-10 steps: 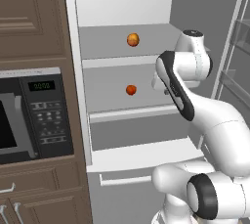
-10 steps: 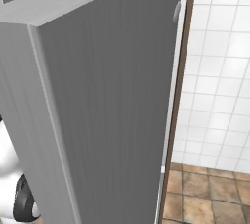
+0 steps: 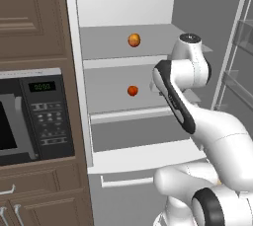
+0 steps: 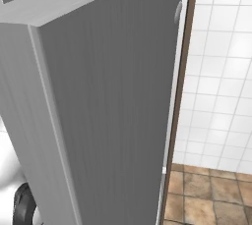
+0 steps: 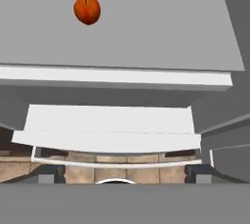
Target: Pick the peach and apple from the fridge and place them inside the tupperware on the counter.
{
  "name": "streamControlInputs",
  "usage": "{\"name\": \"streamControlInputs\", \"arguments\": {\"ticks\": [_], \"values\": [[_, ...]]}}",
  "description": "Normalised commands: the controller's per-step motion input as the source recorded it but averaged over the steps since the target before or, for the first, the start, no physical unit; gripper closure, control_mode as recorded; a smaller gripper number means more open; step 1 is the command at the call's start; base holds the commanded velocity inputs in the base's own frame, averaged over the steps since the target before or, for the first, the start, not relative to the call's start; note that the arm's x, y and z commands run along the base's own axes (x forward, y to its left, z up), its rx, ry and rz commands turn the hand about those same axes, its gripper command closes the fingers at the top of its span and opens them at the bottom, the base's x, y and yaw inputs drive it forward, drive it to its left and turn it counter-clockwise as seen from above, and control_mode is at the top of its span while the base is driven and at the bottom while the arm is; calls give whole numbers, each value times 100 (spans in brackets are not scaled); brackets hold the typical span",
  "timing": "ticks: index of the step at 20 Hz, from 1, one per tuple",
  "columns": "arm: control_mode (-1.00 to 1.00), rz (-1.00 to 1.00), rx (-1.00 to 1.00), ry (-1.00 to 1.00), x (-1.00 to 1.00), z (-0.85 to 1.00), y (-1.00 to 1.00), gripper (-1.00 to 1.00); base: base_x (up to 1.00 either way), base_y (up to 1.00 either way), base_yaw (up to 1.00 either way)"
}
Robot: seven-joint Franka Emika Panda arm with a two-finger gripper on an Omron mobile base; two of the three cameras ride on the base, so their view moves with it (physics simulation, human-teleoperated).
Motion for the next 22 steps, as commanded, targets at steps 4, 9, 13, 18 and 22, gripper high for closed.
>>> {"name": "streamControlInputs", "arguments": {"ticks": [4,9,13,18,22], "values": [[-100,0,-14,-11,20,-3,47,-100,0,0,0],[-100,0,0,4,43,-1,28,-100,0,0,0],[-100,0,4,0,56,-7,12,-100,0,0,0],[-100,0,3,-2,38,-23,6,-100,0,0,0],[-100,0,7,-2,27,-28,3,-100,0,0,0]]}}
